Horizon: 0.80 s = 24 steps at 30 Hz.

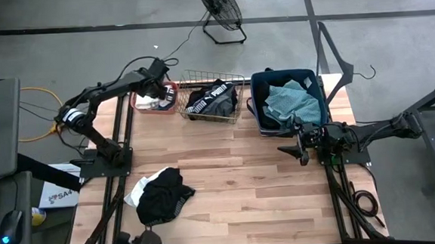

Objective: Pick & Place Cloths
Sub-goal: Put the white sock into the orange bin, then put the black boxer into the gold wire basket

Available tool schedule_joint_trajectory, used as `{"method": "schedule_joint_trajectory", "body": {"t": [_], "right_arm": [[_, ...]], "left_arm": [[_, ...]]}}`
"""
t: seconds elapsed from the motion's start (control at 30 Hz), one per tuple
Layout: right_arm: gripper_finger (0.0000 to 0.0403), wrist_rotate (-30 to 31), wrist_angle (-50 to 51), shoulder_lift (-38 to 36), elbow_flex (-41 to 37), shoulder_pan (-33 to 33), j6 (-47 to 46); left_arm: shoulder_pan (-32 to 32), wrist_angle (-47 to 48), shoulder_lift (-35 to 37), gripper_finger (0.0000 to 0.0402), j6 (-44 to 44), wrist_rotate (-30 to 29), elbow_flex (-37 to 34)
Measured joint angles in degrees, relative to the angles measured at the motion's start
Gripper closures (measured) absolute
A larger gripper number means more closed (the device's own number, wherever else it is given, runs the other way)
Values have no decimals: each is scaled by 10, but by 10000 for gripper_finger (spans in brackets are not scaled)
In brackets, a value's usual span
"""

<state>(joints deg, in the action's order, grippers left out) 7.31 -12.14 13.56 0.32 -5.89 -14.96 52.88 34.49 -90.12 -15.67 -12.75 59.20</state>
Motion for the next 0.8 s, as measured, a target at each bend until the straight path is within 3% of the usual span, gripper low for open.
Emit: {"method": "schedule_joint_trajectory", "body": {"t": [0.17, 0.3, 0.67, 0.8], "right_arm": [[144, 0, 0, 0, 0, 0, 0], [144, 0, 0, 0, 0, 0, 0], [144, 0, 0, 0, 0, 0, 0], [144, 0, 0, 0, 0, 0, 0]], "left_arm": [[0, 4, 38, 231, 2, 9, 0], [0, 5, 72, 192, 2, 9, 0], [0, 32, 149, 179, -3, 14, 0], [0, 82, 182, 179, -8, 90, 0]]}}
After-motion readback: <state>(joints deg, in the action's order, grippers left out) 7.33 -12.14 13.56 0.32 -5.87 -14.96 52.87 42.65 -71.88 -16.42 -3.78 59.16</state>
